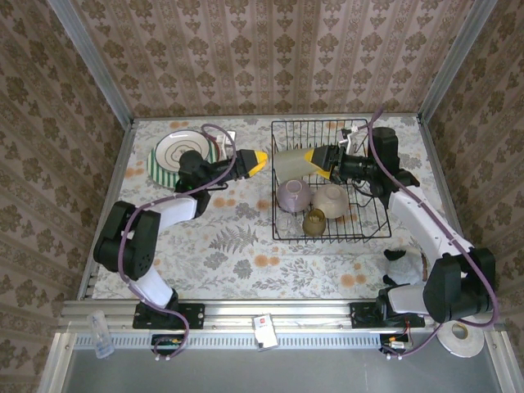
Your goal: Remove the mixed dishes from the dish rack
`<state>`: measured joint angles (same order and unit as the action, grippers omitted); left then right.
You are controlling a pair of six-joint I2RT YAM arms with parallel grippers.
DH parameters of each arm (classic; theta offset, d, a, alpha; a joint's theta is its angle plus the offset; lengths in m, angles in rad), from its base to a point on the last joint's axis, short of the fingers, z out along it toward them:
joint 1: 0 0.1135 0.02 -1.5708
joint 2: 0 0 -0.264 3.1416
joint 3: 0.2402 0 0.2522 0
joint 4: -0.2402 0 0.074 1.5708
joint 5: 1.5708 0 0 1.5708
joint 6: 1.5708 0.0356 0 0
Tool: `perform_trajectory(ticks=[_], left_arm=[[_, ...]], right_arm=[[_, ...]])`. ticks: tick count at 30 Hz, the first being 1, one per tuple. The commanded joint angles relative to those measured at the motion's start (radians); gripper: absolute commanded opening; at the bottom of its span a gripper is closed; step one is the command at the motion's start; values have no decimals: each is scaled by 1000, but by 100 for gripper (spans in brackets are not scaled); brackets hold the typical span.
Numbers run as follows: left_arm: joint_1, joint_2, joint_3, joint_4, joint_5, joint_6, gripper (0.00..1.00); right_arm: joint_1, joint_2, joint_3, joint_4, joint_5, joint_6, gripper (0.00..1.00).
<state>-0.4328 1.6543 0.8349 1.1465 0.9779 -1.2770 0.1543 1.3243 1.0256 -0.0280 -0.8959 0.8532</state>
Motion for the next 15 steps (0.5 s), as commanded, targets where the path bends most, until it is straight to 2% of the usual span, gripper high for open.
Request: perform_trajectory(ticks=[1, 3, 4, 9, 15], left_arm=[[-17, -16, 45, 124, 55, -46, 92], [-17, -7, 48, 131, 51, -70, 91], [-51, -6, 49, 136, 46, -74, 90], [-89, -20, 63, 134, 32, -82, 88], [-109, -62, 34, 133, -47, -120, 74]], right_arm=[[-8, 4, -8, 91, -73, 29, 28], [-7, 11, -16, 130, -93, 43, 28], [-7, 18, -15, 137, -99, 48, 28], [-7, 32, -18, 153, -98, 55, 28], [-9, 44, -11, 162, -108, 50, 28]])
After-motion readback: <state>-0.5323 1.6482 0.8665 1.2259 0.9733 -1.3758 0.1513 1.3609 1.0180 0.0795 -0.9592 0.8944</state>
